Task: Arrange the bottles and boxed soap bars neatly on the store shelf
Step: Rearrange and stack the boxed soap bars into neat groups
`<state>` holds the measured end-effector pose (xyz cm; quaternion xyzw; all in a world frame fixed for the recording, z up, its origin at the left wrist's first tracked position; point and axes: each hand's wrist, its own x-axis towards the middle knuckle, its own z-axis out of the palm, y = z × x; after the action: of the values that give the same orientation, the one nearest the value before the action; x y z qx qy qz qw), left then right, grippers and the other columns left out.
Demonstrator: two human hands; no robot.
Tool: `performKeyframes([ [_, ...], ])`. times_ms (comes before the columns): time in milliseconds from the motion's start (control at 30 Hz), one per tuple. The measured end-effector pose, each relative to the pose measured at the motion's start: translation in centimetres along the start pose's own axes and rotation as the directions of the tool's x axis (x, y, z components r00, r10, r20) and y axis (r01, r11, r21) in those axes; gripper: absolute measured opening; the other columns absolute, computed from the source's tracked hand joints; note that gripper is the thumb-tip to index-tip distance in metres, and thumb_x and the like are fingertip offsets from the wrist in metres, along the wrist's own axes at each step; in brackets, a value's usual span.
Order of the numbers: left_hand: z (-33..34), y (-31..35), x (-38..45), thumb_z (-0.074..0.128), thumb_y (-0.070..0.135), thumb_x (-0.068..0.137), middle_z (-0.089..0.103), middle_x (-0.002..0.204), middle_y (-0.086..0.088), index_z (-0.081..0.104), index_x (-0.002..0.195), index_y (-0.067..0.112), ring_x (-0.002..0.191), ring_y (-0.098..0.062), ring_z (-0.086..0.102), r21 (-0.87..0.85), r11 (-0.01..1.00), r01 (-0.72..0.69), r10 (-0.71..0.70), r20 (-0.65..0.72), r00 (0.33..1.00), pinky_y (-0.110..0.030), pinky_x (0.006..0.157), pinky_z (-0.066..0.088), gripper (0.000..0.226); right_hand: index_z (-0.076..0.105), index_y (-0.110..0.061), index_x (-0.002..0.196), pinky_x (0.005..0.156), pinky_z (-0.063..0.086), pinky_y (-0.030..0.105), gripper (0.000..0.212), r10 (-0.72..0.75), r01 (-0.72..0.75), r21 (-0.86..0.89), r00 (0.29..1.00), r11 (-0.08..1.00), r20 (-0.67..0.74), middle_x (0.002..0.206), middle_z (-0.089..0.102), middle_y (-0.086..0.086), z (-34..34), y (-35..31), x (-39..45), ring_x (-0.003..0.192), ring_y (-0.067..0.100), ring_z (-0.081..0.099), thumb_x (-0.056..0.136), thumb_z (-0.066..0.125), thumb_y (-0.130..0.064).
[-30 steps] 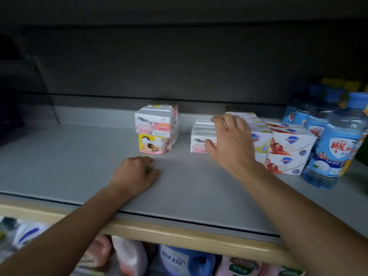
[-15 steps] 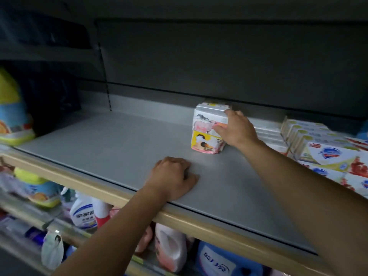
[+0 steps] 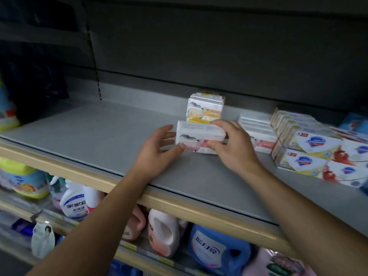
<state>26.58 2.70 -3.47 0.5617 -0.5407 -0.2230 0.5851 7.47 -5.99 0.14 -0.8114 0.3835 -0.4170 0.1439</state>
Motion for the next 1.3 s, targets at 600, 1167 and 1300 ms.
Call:
performKeyframes([
  [600, -0.8, 0.3, -0.4, 0.055, 0.043, 0.089, 0.065, 0.073, -0.018, 0.067, 0.096, 0.007, 0.058, -0.03, 0.06, -0.298, 0.947, 0.123, -0.13, -0.006, 0.991, -0.031, 0.05, 0.052, 0.038, 0.061, -0.029, 0.126, 0.085, 0.05, 0.017, 0.056, 0.027, -0.084, 0.287, 0.98, 0.954, 0.195, 0.114, 0.065, -0.006, 1.8, 0.1, -3.9, 0.099, 0.006, 0.064, 0.074, 0.082, -0.03],
  [1167, -0.4, 0.6, -0.9, 0.053, 0.054, 0.086, 0.067, 0.075, -0.007, 0.067, 0.101, 0.019, 0.058, -0.027, 0.061, -0.116, 0.99, 0.076, -0.072, 0.037, 0.997, -0.033, 0.056, 0.053, 0.041, 0.062, -0.027, 0.123, 0.079, 0.058, 0.029, 0.054, 0.199, -0.349, 0.514, 0.925, 0.784, 0.324, 0.114, 0.064, -0.003, 0.8, -0.2, -3.6, 0.094, 0.012, 0.068, 0.072, 0.078, -0.018],
  [1300, -0.3, 0.6, -0.9, 0.063, 0.017, 0.093, 0.071, 0.093, -0.015, 0.053, 0.128, 0.011, 0.063, -0.026, 0.063, -0.189, 0.981, 0.055, -0.053, 0.015, 0.998, -0.032, 0.052, 0.056, 0.036, 0.053, -0.023, 0.134, 0.093, 0.055, 0.038, 0.072, -0.02, -0.068, 0.385, 0.975, 0.92, 0.22, 0.131, 0.049, 0.0, 1.3, -0.6, -4.2, 0.109, 0.016, 0.063, 0.071, 0.08, -0.002],
])
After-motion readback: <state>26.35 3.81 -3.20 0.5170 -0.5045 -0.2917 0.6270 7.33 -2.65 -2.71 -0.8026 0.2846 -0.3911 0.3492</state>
